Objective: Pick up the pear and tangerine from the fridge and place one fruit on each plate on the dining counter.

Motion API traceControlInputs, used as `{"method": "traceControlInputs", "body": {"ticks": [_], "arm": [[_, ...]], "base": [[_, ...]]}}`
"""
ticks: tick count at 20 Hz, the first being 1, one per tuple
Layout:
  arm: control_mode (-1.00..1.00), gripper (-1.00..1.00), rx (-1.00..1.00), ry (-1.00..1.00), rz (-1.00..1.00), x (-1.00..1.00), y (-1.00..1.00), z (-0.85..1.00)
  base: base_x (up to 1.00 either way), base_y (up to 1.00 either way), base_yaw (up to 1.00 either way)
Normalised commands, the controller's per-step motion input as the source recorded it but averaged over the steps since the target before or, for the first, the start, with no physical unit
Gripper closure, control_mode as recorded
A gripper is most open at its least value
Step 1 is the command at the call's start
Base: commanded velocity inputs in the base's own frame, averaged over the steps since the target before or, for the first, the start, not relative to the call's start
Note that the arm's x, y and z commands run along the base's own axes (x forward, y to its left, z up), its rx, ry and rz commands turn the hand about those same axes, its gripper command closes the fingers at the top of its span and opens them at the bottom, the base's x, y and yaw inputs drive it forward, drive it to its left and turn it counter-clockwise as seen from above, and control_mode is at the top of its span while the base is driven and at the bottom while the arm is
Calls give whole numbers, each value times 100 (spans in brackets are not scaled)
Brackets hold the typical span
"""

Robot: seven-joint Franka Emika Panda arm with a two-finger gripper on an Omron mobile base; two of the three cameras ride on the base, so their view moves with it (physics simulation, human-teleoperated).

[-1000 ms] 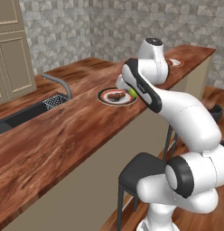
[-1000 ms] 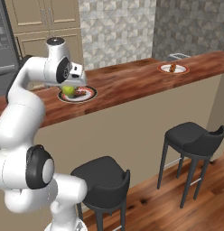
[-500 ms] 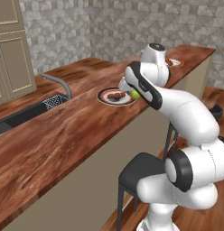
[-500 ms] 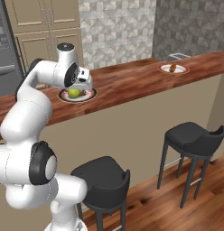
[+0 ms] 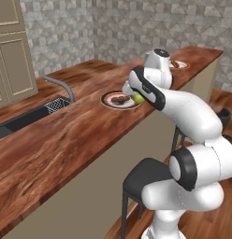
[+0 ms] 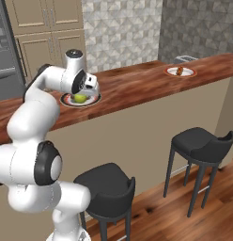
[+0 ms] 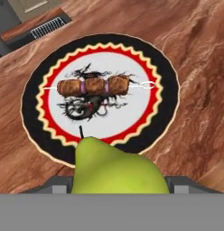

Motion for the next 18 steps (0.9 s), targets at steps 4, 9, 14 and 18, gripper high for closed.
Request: {"method": "traceControlInputs", "body": {"ticks": [4, 9, 14, 18], "arm": [[-100, 100, 0, 0, -17, 23, 6, -6], [-100, 100, 0, 0, -20, 23, 17, -4], [-100, 100, 0, 0, -17, 13, 13, -14], [-100, 100, 0, 0, -11, 3, 1, -20]], "base": [[0, 0, 0], [0, 0, 0], [0, 0, 0], [0, 0, 0]]}}
